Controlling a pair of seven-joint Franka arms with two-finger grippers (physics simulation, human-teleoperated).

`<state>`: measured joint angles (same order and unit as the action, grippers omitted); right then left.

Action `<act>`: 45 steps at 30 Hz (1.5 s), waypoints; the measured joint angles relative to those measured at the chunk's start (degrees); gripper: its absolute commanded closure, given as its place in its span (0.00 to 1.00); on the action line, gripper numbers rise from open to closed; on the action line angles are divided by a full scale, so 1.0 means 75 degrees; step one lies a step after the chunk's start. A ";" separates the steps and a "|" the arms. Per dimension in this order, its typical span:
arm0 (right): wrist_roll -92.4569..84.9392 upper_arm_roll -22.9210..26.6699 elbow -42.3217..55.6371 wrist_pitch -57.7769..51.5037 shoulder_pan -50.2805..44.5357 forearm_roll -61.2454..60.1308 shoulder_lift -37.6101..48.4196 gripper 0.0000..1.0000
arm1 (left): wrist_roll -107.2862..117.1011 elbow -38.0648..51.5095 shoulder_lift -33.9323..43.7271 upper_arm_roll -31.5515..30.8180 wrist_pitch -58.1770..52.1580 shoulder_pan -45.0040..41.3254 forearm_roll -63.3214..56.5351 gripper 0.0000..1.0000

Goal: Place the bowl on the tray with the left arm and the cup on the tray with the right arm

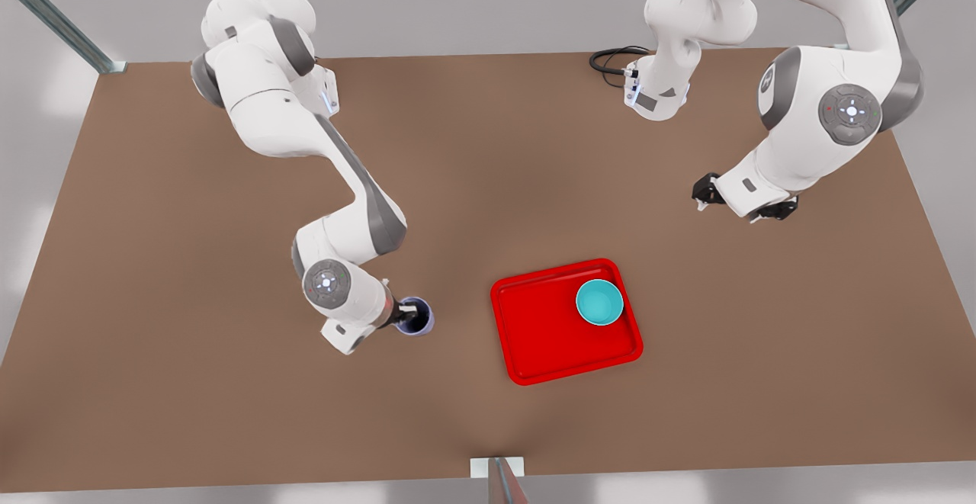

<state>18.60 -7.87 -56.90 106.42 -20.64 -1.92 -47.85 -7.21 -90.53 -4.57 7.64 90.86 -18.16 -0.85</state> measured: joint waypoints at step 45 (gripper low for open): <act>-0.1018 0.1241 0.2737 -0.0376 -0.1520 -0.0861 -0.1192 0.00 | 0.0131 0.0203 -0.0256 0.0082 0.0007 0.0100 -0.0047 0.00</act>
<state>10.97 1.44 -36.37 103.60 -32.04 -8.38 -56.80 -6.23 -89.00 -6.50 8.25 90.91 -17.41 -1.20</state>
